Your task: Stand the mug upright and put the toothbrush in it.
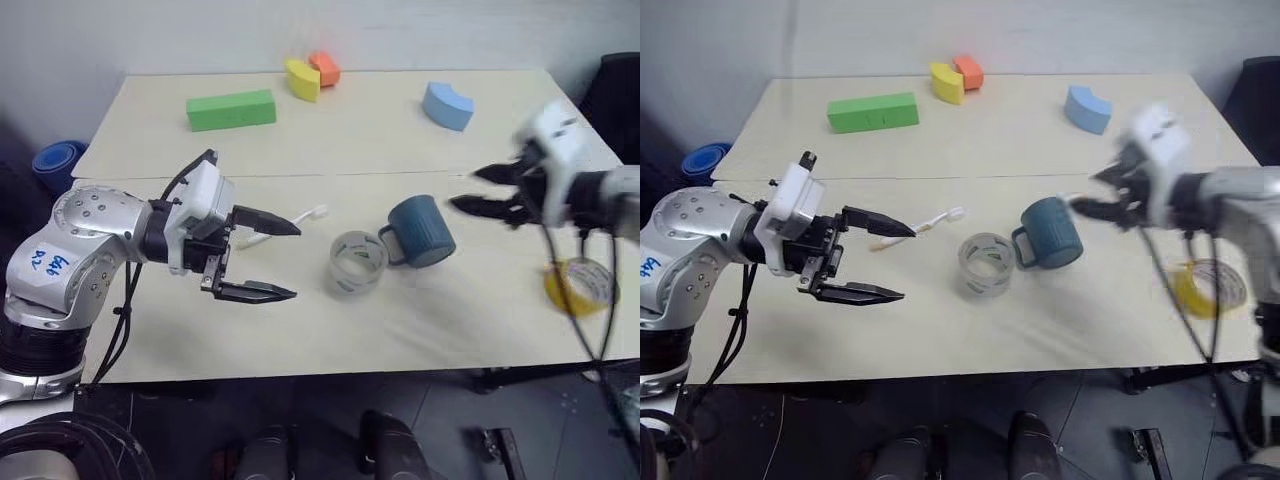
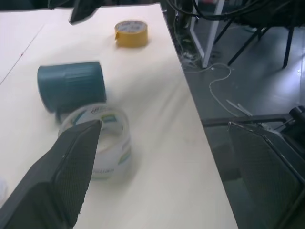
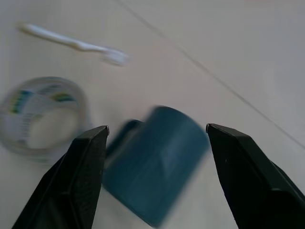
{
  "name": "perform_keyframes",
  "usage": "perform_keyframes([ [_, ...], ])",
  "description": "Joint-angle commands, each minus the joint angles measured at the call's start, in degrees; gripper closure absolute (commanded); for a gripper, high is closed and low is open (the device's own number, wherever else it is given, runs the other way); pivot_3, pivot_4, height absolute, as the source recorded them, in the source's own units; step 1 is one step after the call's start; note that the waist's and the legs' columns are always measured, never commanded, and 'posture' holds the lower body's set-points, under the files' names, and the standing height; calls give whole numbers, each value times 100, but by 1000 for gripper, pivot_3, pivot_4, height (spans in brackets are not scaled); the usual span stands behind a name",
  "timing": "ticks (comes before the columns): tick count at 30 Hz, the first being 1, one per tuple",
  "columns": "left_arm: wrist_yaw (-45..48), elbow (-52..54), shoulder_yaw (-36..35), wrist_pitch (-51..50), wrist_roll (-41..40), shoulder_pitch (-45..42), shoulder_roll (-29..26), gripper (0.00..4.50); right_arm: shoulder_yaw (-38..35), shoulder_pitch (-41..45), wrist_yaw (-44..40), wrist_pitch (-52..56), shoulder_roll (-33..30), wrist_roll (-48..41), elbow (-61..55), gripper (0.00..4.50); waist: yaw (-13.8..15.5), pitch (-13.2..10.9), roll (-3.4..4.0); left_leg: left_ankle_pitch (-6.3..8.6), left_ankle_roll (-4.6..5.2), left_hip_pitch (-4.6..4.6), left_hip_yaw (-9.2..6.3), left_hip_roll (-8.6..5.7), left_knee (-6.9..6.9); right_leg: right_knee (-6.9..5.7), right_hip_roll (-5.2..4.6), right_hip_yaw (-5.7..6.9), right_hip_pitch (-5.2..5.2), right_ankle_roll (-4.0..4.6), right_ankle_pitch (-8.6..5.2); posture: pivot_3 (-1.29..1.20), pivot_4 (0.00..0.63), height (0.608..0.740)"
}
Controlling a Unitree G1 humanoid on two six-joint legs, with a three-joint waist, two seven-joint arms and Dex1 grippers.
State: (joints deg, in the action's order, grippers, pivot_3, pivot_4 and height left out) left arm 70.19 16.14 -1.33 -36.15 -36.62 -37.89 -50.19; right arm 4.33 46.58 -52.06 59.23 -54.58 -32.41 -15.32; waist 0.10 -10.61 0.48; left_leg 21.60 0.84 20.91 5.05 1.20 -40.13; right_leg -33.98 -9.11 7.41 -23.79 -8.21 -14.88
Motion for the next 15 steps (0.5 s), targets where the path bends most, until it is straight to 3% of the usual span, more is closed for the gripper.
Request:
perform_keyframes([
  [1, 16, 14, -212, 80, -6, -81, -140, 0, 539, 189, -614, -230, -77, 4, -559, 1103, 57, 0, 0, 0, 0, 19, -12, 0, -8, -1, 0, 11, -10, -1, 1, 0, 150, 740],
  [5, -13, 52, -264, 92, 11, -25, -225, 0, 1536, 435, -1256, -1115, 27, 720, -420, 1103, 90, -2, -5, 1, 1, 31, -18, -5, -15, 3, 0, 17, -11, -3, 2, 0, 150, 740],
  [9, -46, 106, -285, 123, 32, 55, -288, 0, 1975, 589, -2090, -1654, -21, 996, -267, 1103, 72, -2, -5, 0, 1, 29, -8, -4, -23, 1, 0, 12, -11, -3, 2, 0, 150, 740],
  [15, -177, 220, -372, 90, -38, 166, -325, 0, 2547, 746, -2101, -2203, 459, 1936, 191, 1103, -4, -1, -6, 0, 1, 30, -7, -2, -41, -11, 0, 10, -11, -3, 2, 0, 150, 740],
])
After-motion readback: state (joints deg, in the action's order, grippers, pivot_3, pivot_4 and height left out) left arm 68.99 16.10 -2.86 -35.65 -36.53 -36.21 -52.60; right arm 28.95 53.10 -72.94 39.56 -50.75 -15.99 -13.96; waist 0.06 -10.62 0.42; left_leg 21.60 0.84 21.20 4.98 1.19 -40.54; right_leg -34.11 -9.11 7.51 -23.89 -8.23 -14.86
